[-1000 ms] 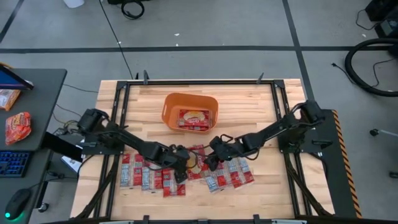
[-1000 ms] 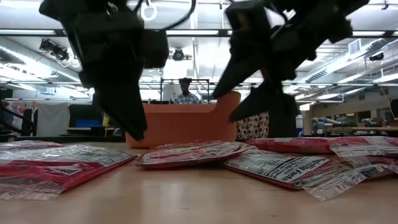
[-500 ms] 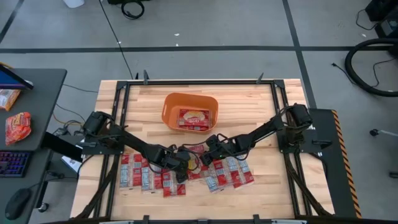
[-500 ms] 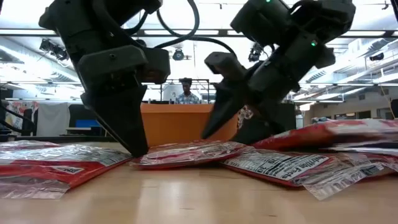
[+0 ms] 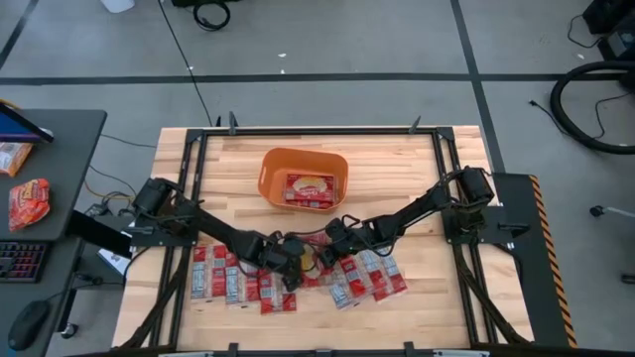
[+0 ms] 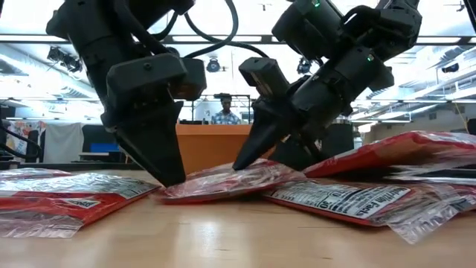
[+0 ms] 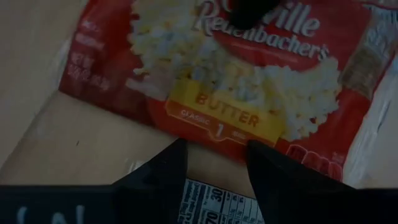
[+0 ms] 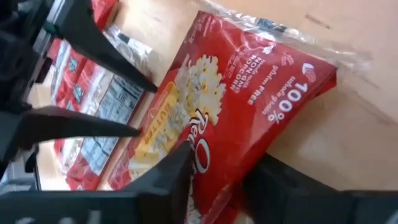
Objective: Sort popcorn bags into baskets
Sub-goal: Put the red popcorn bag into the orange bin
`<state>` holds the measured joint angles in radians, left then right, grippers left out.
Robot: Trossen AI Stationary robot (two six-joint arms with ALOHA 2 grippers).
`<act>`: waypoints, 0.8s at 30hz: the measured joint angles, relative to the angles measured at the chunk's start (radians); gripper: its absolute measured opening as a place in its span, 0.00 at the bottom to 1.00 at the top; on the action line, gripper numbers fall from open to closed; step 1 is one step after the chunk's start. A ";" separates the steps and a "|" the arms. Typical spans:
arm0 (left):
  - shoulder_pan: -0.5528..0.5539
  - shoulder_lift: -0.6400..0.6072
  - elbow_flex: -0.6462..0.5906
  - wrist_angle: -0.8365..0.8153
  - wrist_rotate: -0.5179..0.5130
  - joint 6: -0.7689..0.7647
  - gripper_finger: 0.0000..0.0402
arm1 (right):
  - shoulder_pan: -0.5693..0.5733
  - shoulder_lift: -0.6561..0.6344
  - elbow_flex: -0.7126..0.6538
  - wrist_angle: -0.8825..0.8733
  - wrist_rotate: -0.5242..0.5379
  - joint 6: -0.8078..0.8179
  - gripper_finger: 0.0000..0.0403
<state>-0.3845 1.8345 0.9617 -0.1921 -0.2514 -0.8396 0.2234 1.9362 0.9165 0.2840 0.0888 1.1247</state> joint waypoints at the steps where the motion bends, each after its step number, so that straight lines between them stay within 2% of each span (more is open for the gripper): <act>1: 0.002 -0.007 -0.001 -0.001 0.012 -0.006 0.43 | 0.000 0.000 0.000 0.000 -0.010 0.000 0.28; 6: 0.002 -0.109 -0.004 -0.052 0.063 0.040 0.43 | 0.013 -0.013 0.000 -0.005 -0.068 -0.020 0.13; 9: 0.000 -0.190 -0.003 -0.114 0.080 0.048 0.43 | 0.029 -0.053 -0.001 -0.039 -0.075 -0.050 0.08; 15: 0.002 -0.344 -0.002 -0.115 0.091 0.024 0.43 | 0.057 -0.209 -0.001 -0.130 -0.003 -0.103 0.08; 20: 0.011 -0.413 -0.002 -0.116 0.076 -0.097 0.43 | 0.059 -0.357 0.000 -0.231 0.041 -0.191 0.08; 24: 0.021 -0.437 -0.003 -0.088 0.062 -0.162 0.43 | 0.058 -0.470 -0.001 -0.283 0.118 -0.300 0.08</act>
<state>-0.3638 1.3977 0.9588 -0.2801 -0.1893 -1.0016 0.2813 1.4658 0.9158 0.0014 0.2069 0.8251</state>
